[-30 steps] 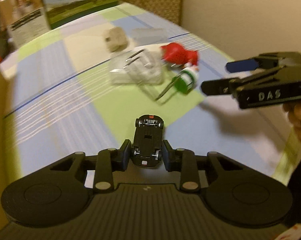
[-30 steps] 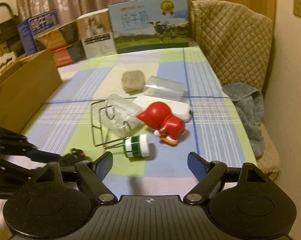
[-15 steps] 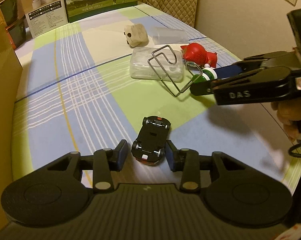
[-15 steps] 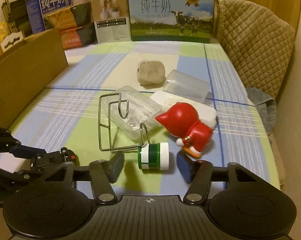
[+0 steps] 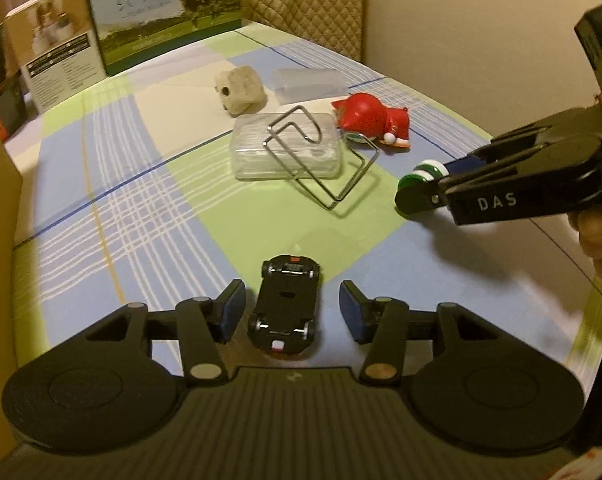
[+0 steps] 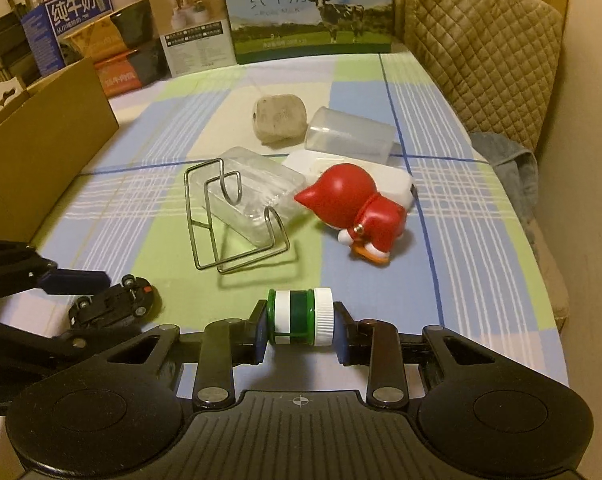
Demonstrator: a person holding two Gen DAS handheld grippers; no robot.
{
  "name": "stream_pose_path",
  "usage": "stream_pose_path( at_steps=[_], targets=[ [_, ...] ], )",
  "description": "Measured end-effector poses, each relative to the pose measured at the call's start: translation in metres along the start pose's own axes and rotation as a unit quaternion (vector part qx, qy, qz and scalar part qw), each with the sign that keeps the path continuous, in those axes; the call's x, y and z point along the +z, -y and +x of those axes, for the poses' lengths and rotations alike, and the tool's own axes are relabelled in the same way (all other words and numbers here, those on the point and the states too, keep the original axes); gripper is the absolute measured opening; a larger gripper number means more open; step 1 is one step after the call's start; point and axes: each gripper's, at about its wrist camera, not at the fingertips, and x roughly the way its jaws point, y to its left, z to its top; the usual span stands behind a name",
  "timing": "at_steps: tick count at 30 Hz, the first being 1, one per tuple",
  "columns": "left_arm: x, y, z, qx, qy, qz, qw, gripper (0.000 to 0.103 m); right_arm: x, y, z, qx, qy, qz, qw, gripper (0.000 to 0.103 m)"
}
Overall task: Organize rigid objects
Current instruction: 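Grasp the black toy car with the left tool while the right tool grasps the green spool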
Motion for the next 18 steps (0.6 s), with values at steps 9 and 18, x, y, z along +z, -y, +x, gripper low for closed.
stream_pose_path(
  at_steps=[9,18],
  targets=[
    [0.002,-0.006,0.004,-0.001,-0.005,0.004,1.0,0.03,0.003,0.001,-0.002,0.005,0.008,0.015,1.0,0.029],
    [0.001,-0.011,-0.001,0.001,-0.011,-0.022,0.9997,0.026,0.004,-0.002,-0.005,0.011,0.017,0.018,1.0,0.029]
  ],
)
